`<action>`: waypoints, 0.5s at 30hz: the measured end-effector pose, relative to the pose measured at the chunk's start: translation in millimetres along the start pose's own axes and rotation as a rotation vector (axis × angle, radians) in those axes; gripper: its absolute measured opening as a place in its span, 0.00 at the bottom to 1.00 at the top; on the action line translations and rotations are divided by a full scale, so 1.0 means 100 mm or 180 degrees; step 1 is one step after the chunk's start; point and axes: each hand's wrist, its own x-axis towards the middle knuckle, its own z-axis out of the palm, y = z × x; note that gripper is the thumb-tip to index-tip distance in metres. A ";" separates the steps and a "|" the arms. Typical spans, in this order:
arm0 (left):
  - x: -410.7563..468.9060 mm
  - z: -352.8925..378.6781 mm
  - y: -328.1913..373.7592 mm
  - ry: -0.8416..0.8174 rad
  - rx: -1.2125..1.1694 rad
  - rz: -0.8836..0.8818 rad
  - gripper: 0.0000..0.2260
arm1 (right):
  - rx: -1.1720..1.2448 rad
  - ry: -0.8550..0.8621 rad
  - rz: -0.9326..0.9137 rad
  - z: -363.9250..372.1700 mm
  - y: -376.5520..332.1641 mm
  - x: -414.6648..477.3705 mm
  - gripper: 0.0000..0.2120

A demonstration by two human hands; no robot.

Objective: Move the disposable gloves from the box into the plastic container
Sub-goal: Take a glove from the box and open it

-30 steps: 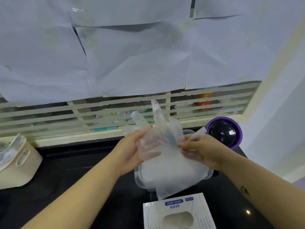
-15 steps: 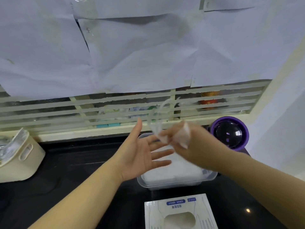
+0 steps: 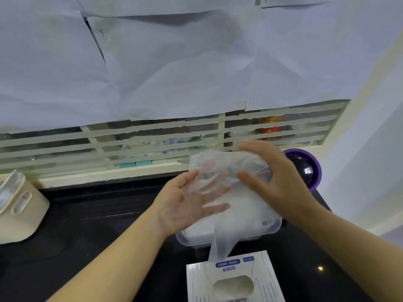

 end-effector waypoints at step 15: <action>0.13 -0.50 0.21 0.1577 0.0345 0.0514 0.29 | -0.0608 -0.1529 0.0211 -0.10 -0.47 0.62 0.23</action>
